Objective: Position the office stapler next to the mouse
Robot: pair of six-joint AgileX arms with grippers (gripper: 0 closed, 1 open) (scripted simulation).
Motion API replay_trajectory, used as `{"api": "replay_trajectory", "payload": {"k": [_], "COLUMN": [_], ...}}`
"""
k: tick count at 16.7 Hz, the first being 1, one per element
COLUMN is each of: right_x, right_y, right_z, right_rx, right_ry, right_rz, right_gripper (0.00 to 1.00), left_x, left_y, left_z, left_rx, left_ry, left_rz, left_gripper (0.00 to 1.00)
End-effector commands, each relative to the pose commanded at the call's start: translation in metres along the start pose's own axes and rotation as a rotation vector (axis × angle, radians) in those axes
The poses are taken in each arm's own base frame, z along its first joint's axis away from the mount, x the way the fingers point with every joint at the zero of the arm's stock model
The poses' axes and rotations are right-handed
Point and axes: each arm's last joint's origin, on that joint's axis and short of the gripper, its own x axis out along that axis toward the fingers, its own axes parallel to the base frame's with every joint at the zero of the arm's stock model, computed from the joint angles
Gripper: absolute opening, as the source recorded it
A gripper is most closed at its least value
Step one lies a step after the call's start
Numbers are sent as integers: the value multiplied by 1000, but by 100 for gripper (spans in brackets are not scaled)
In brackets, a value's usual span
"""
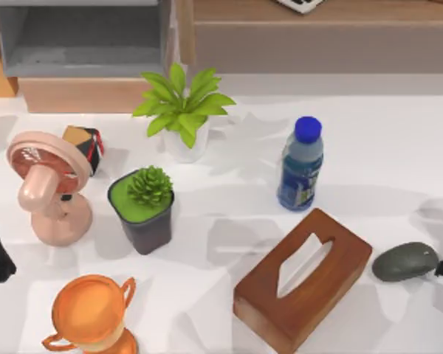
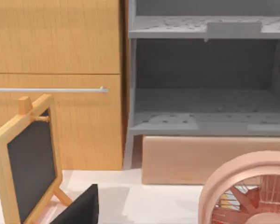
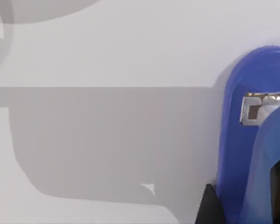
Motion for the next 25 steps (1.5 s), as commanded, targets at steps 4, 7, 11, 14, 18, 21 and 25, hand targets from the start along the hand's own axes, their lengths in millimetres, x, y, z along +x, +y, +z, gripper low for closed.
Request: {"api": "replay_trajectory", "payload": {"k": [4, 7, 11, 14, 18, 21, 25], "right_x": [0, -1, -14, -29, -31, -31, -30], "right_y": [0, -1, 8, 14, 8, 0, 0], "right_z": [0, -1, 4, 7, 0, -1, 0], "right_rx": [0, -2, -54, -89, -64, -7, -5], "right_ry": [0, 0, -25, -58, -37, -1, 0], "right_rz": [0, -3, 28, 50, 26, -3, -3], "right_gripper": [0, 0, 0, 0, 0, 0, 0], "left_x": [0, 0, 0, 0, 0, 0, 0], "left_y": [0, 0, 0, 0, 0, 0, 0], "left_z": [0, 0, 0, 0, 0, 0, 0], "left_rx": [0, 0, 0, 0, 0, 0, 0], "left_ry": [0, 0, 0, 0, 0, 0, 0], "left_rz": [0, 0, 0, 0, 0, 0, 0], "left_gripper": [100, 100, 100, 100, 100, 100, 100]}}
